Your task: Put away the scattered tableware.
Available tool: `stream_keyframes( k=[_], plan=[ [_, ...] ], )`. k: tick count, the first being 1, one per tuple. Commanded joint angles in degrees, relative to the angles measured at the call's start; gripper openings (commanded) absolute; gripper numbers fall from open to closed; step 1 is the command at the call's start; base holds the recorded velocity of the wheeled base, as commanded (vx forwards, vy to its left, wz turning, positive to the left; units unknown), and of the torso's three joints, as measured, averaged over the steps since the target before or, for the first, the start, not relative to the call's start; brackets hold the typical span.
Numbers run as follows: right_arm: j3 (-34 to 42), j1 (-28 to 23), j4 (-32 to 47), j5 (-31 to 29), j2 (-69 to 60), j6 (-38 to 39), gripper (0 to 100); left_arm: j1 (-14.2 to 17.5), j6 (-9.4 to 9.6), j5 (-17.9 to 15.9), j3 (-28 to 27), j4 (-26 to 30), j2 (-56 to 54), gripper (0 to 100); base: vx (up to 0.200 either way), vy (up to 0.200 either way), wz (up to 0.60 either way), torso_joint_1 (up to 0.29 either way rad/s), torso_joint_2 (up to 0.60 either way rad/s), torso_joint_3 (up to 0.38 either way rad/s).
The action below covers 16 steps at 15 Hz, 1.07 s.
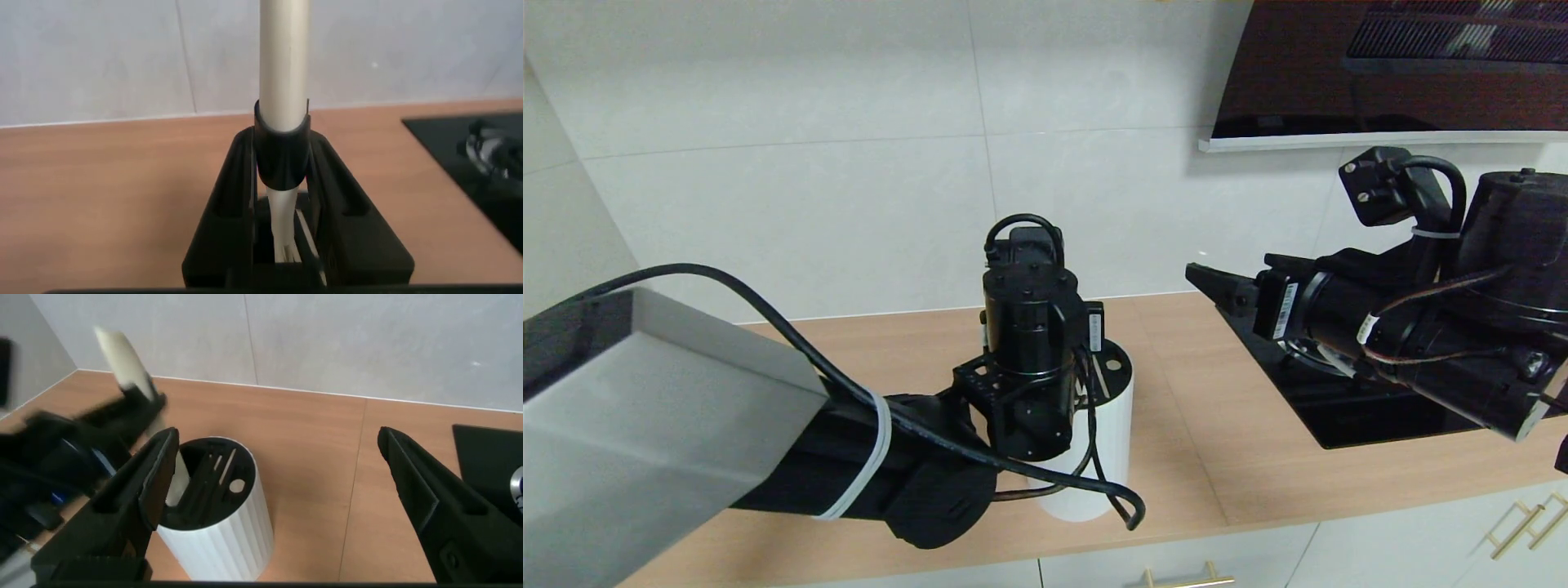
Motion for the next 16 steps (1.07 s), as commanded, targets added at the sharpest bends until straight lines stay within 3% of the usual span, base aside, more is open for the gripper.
stream_keyframes(
  k=[1, 7, 8, 16],
  plan=[
    [-0.01, -0.01, -0.02, 0.01, 0.11, -0.03, 100, -0.11, -0.13, 0.03, 0.06, -0.09, 1.07, 0, 0.000, 0.000, 0.00, 0.000, 0.00, 0.000],
    [0.08, 0.08, -0.20, 0.01, 0.29, -0.03, 100, -0.11, -0.22, 0.12, 0.93, 0.00, 0.72, 0, 0.000, 0.000, 0.00, 0.000, 0.00, 0.000],
    [0.08, 0.08, -0.20, 0.01, 0.29, -0.03, 100, -0.11, -0.22, 0.12, 0.93, 0.00, 0.72, 100, 0.000, 0.000, 0.00, 0.000, 0.00, 0.000],
    [0.17, 0.08, -0.29, 0.01, 0.37, -0.03, 100, -0.11, -0.22, 0.12, 1.02, 0.00, 0.37, 100, 0.000, 0.000, 0.00, 0.000, 0.00, 0.000]
  ],
)
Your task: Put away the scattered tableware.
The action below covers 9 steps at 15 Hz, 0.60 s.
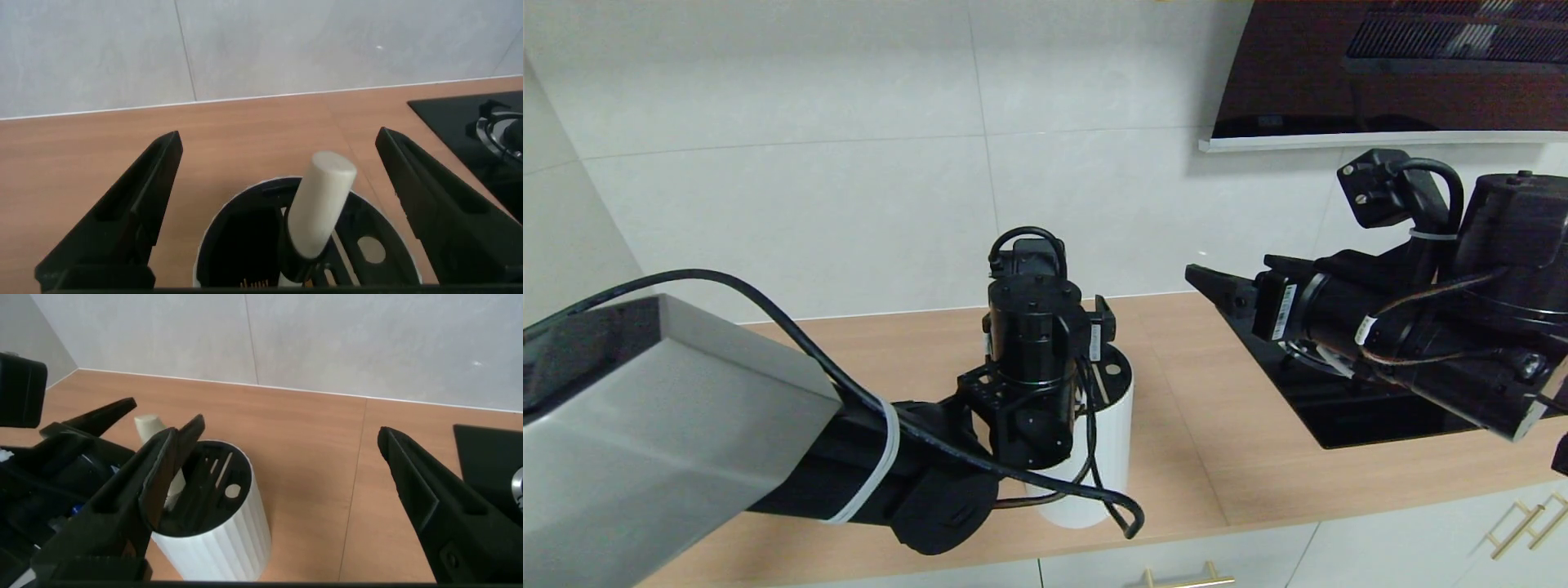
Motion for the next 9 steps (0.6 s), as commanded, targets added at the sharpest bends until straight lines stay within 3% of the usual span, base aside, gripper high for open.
stream_keyframes(
  k=[1, 5, 7, 9],
  plan=[
    [0.01, 0.04, -0.12, 0.01, 0.15, 0.02, 100, 0.00, -0.01, 0.02, 0.36, -0.03, -0.98, 100, 0.000, 0.000, 0.00, 0.000, 0.00, 0.000],
    [-0.08, -0.05, -0.29, -0.26, -0.11, 0.11, 100, 2.29, -0.01, -0.51, 2.12, -0.03, -10.91, 100, 0.000, 0.000, 0.00, 0.000, 0.00, 0.000],
    [-0.34, -1.02, -0.29, -0.43, -0.46, 0.02, 100, 4.48, -0.01, -3.85, 4.58, 0.15, -19.87, 100, 0.000, 0.000, 0.00, 0.000, 0.00, 0.000],
    [-0.25, -1.98, 0.32, 1.15, -3.54, 0.20, 100, 5.19, 0.17, -10.61, 10.29, 0.94, -29.45, 100, 0.000, 0.000, 0.00, 0.000, 0.00, 0.000]
  ],
)
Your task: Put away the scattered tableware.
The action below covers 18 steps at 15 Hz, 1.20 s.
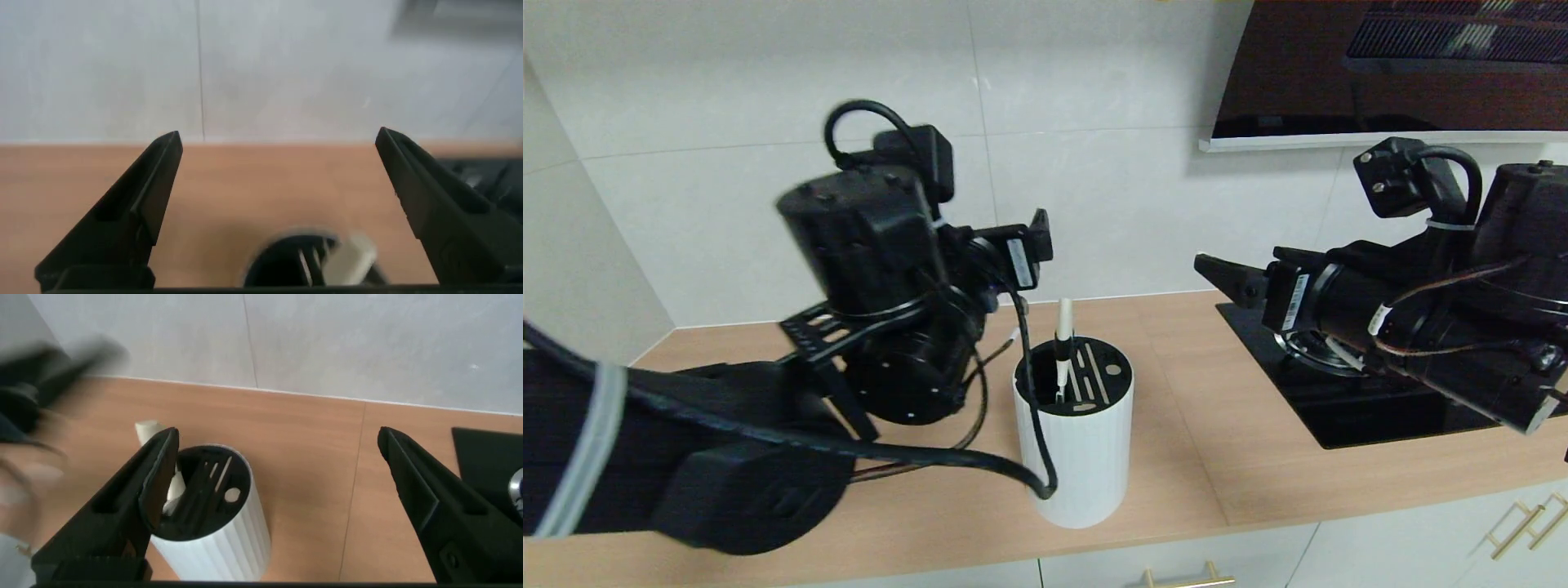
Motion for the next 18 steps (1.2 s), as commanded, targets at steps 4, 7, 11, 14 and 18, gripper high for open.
stream_keyframes(
  k=[4, 7, 11, 14, 18],
  plan=[
    [6.87, -7.88, -0.40, 2.47, -13.07, -0.05, 100, 6.47, 0.27, -17.75, 14.28, 10.87, -29.97, 100, 0.000, 0.000, 0.00, 0.000, 0.00, 0.000],
    [12.85, -12.72, 0.30, 2.74, -26.60, -0.49, 100, 10.95, 0.36, -20.74, 16.82, 20.54, -41.04, 100, 0.000, 0.000, 0.00, 0.000, 0.00, 0.000],
    [17.95, -17.03, 11.90, 3.00, -49.37, -4.18, 100, 18.07, 0.36, -21.35, 20.08, 42.69, -64.16, 100, 0.000, 0.000, 0.00, 0.000, 0.00, 0.000],
    [13.73, -20.72, 36.07, 2.47, -65.36, -4.18, 100, 24.66, 0.27, -24.78, 19.64, 58.60, -79.54, 100, 0.000, 0.000, 0.00, 0.000, 0.00, 0.000],
    [11.27, -27.75, 52.77, 2.56, -78.28, -4.27, 100, 30.90, 1.76, -26.36, 20.16, 67.56, -91.23, 100, 0.000, 0.000, 0.00, 0.000, 0.00, 0.000]
  ],
)
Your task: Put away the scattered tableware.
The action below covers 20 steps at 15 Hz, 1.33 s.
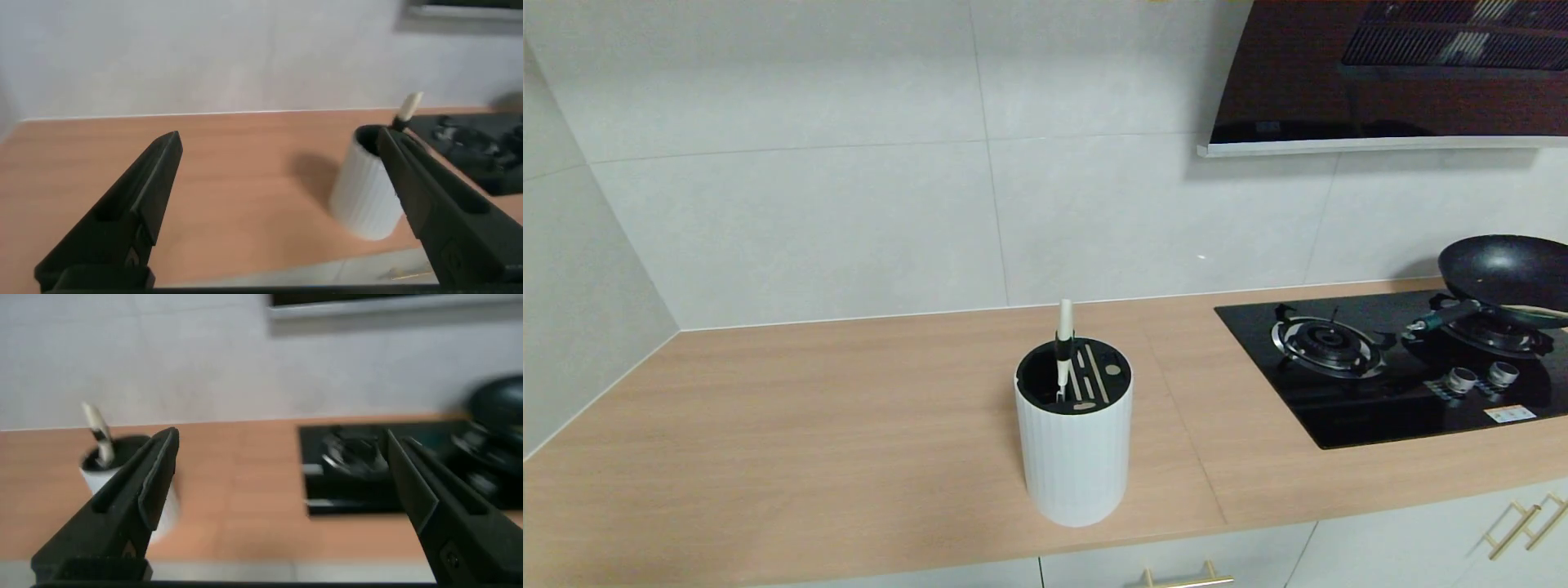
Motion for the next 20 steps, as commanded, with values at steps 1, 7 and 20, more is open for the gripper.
stream_keyframes(
  k=[1, 7, 20],
  plan=[
    [-0.25, -7.06, 7.42, 0.11, -13.88, -0.11, 100, 5.37, 1.66, -0.41, 1.30, 4.54, -11.92, 100, 0.000, 0.000, 0.00, 0.000, 0.00, 0.000],
    [7.57, -11.98, 8.38, 0.91, -20.47, 0.59, 100, 14.60, 5.00, 0.12, 6.49, 5.06, -18.95, 100, 0.000, 0.000, 0.00, 0.000, 0.00, 0.000],
    [35.52, -12.07, -10.16, 10.22, -20.47, -0.29, 100, 14.60, 6.23, -1.29, 36.11, -14.27, -19.04, 100, 0.000, 0.000, 0.00, 0.000, 0.00, 0.000]
  ],
)
